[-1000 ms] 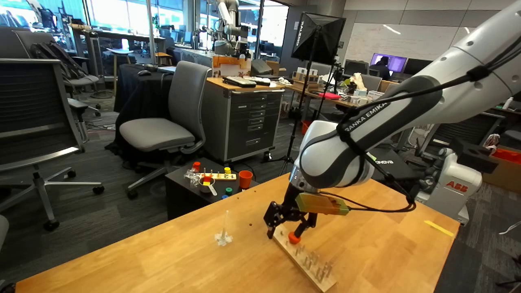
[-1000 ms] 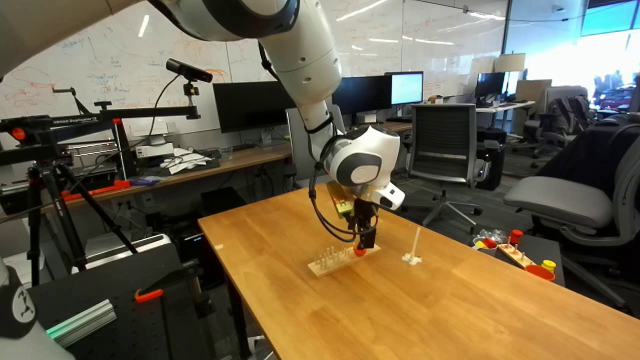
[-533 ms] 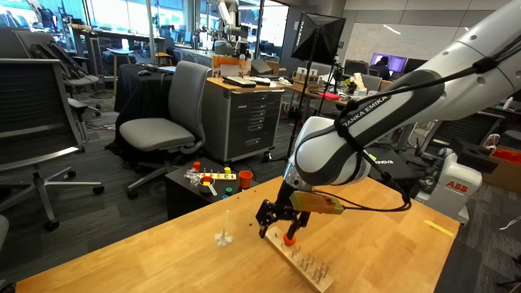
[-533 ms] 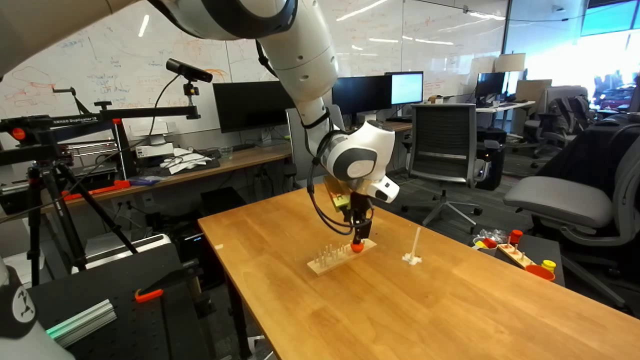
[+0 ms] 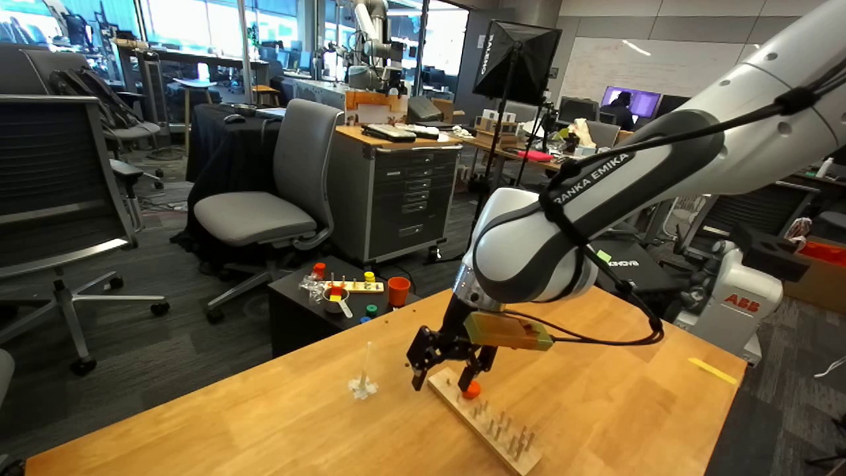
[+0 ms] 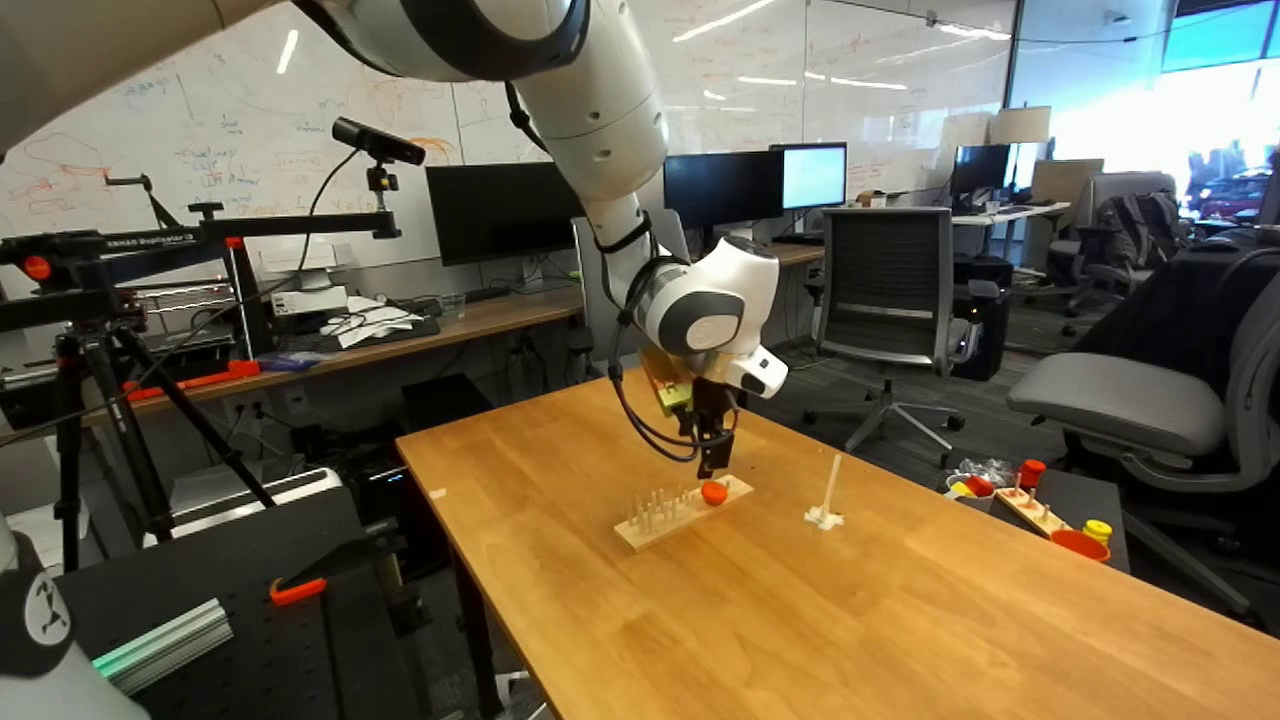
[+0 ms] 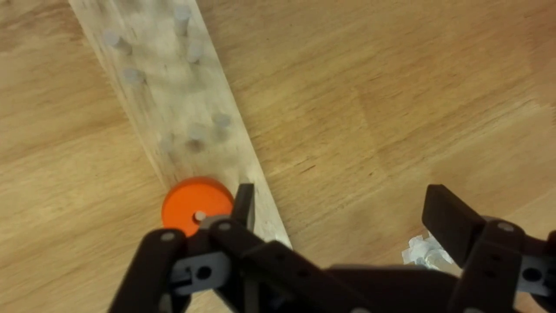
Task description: Put the orange thing on the wooden rack
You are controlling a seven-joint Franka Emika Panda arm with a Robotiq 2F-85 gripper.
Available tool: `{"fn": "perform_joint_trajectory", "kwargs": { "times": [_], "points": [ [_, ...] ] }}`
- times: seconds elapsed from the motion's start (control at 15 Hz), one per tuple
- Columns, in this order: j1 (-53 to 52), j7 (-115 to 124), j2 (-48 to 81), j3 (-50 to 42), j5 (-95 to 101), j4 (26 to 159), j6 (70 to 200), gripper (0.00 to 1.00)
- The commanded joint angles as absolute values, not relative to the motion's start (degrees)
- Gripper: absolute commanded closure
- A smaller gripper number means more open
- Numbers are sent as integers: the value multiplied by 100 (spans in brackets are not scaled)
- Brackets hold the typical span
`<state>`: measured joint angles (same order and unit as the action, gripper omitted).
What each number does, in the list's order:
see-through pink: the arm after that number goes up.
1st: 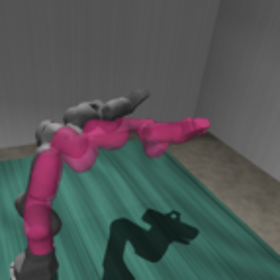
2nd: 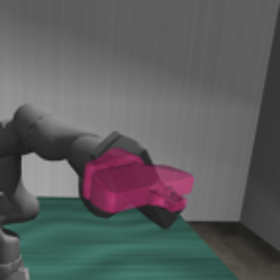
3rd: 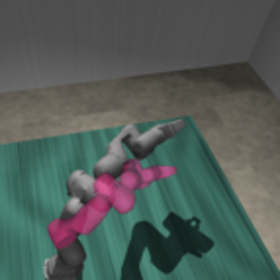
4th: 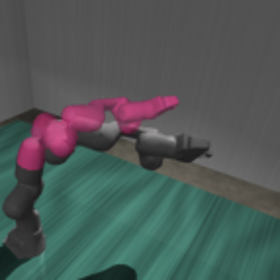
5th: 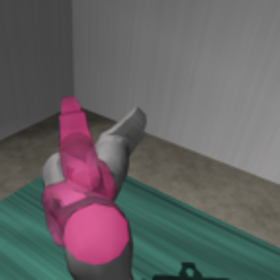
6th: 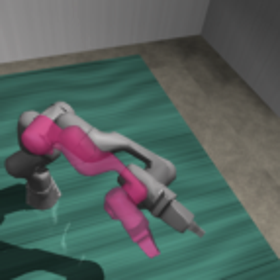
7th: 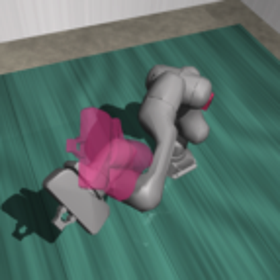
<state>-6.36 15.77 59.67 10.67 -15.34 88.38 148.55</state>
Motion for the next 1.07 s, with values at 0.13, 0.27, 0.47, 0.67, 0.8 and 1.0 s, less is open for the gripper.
{"fn": "perform_joint_trajectory", "kwargs": {
  "times": [0.13,0.27,0.47,0.67,0.8,1.0],
  "points": [
    [-599,1421,5948,1122,-1658,8796,14816,0],
    [-586,1419,5969,1126,-1666,8788,14803,0],
    [-583,1427,6011,1123,-1667,8766,14777,0],
    [-571,1434,6046,1122,-1674,8758,14759,0],
    [-549,1432,6076,1122,-1683,8760,14754,0],
    [-495,1413,6123,1138,-1700,8761,14743,0]
  ]
}}
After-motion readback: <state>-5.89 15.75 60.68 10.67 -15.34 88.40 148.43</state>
